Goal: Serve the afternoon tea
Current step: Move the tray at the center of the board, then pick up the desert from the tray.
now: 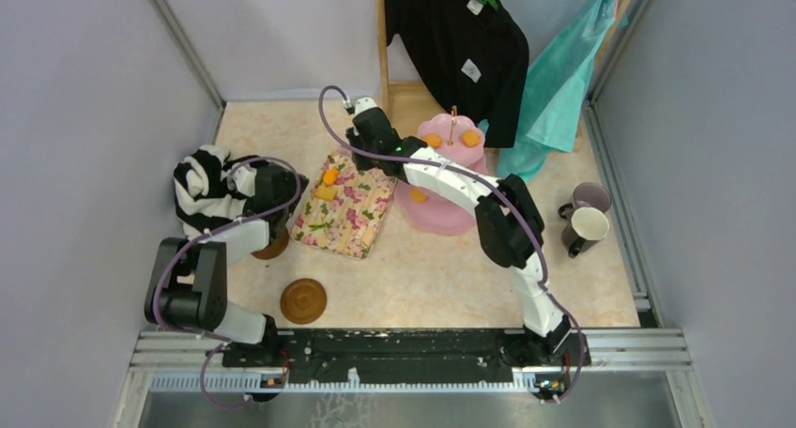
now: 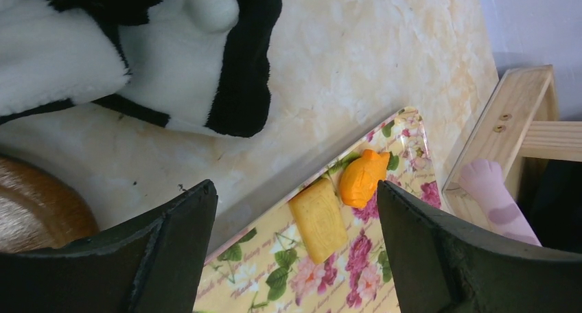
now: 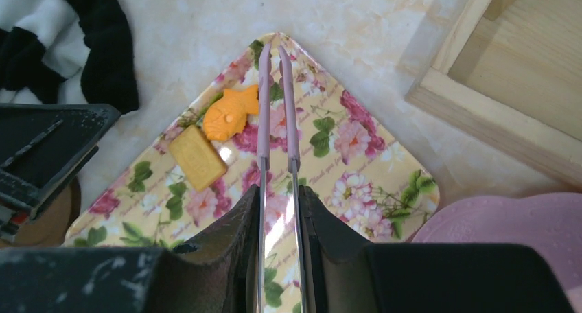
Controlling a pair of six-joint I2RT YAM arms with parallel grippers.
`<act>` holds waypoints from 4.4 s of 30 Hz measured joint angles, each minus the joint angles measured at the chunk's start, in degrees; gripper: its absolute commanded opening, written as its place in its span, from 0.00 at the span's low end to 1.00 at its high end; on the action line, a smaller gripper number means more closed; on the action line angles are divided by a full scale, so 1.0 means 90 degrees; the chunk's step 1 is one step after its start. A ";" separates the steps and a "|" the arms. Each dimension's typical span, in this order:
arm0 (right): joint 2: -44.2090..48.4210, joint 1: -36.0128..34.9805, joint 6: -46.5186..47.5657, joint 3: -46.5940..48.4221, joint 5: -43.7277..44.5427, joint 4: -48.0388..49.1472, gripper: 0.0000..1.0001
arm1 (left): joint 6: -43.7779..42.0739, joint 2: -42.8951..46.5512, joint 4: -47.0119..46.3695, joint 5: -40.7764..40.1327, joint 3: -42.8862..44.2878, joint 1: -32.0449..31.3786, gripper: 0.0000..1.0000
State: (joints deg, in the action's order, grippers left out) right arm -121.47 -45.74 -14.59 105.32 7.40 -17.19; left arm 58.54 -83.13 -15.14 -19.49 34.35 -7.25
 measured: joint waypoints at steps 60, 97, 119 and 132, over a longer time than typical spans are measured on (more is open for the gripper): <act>-0.1804 0.0041 0.0274 0.1336 -0.0797 -0.0690 0.12 | 0.0423 0.0894 0.0114 -0.0027 -0.0138 0.0029 0.89; 0.0172 -0.0522 0.0117 -0.0967 -0.0474 -0.0583 0.32 | 0.0423 0.1379 0.0595 -0.0168 -0.0539 0.0029 0.91; 0.0168 -0.0578 -0.0180 -0.0988 -0.0493 -0.0571 0.35 | 0.0427 0.1382 0.0593 -0.0194 -0.0561 0.0029 0.91; -0.0056 -0.0614 -0.0187 -0.0605 -0.0493 -0.0738 0.35 | 0.0520 0.1360 0.0585 -0.0187 -0.0561 0.0029 0.91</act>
State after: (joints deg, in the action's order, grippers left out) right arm -121.97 -51.27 -16.27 99.88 2.96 -23.83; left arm 63.22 -70.89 -9.87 -21.17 29.30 -6.98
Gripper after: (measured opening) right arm 0.353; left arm 0.904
